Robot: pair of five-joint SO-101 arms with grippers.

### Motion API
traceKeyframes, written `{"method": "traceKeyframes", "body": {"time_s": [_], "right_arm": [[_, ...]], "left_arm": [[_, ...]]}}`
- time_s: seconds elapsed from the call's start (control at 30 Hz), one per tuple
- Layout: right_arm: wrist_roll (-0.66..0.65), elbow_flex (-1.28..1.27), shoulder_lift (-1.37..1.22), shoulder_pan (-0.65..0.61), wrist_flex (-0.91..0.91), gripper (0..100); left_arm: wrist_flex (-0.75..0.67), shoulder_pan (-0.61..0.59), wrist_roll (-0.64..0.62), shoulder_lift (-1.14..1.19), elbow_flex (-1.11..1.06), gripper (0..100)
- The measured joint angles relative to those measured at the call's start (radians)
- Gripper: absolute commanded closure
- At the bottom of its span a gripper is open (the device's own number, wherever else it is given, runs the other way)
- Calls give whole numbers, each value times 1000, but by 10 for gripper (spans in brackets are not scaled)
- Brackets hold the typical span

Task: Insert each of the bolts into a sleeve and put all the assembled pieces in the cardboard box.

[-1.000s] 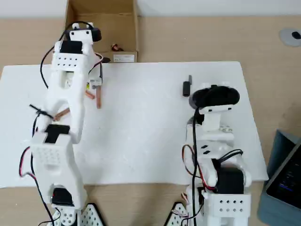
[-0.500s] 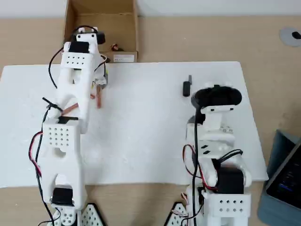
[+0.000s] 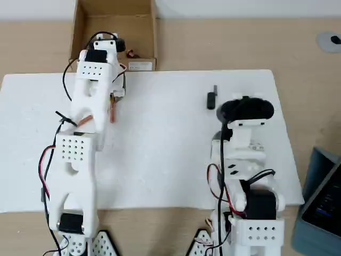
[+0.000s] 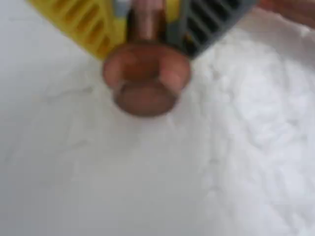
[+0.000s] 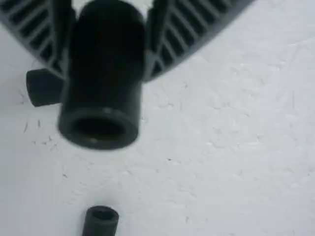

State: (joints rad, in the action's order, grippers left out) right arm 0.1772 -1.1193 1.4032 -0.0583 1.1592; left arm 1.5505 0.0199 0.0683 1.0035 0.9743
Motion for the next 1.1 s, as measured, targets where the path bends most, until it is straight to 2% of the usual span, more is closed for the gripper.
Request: {"method": "traceKeyframes", "body": {"time_s": [0.13,0.37,0.57,1.1], "right_arm": [[0,0,0,0,0,989],[0,0,0,0,0,989],[0,0,0,0,0,987],[-44,0,0,0,0,989]], "left_arm": [[28,5,0,8,31,998],[175,0,-2,37,213,998],[192,-2,-40,34,315,998],[195,-8,-35,-443,308,1000]]}}
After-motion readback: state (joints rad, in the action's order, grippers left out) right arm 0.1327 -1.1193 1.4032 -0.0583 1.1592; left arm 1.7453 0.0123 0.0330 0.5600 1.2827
